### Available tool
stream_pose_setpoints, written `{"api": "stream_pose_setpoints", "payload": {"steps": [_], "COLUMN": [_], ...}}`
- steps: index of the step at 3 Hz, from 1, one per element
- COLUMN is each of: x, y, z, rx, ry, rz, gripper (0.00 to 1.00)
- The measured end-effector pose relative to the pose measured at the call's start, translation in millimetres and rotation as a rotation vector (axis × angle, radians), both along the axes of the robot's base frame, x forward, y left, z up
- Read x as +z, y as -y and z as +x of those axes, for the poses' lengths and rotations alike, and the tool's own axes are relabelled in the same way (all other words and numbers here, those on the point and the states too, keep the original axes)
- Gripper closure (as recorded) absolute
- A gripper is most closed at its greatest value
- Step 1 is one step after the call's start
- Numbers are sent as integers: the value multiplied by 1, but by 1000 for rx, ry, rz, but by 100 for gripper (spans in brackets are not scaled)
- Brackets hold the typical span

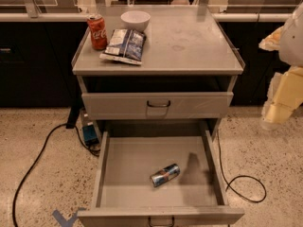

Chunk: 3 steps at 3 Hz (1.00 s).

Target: Pick redbull can from middle drawer and place on counter

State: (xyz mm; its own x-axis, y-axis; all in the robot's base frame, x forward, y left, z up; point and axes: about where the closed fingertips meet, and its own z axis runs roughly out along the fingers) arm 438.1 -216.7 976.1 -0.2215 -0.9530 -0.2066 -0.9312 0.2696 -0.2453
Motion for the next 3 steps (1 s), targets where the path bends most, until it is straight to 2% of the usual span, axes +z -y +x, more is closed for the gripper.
{"api": "stream_pose_setpoints", "payload": {"steps": [1,2,3], "x": [0,-4,-29], "y": [0,-11,-29], "z": [0,1,2], "rx": [0,35,90], "ry": [0,9,8], "rz": [0,16,49], "gripper": [0,0,0]}}
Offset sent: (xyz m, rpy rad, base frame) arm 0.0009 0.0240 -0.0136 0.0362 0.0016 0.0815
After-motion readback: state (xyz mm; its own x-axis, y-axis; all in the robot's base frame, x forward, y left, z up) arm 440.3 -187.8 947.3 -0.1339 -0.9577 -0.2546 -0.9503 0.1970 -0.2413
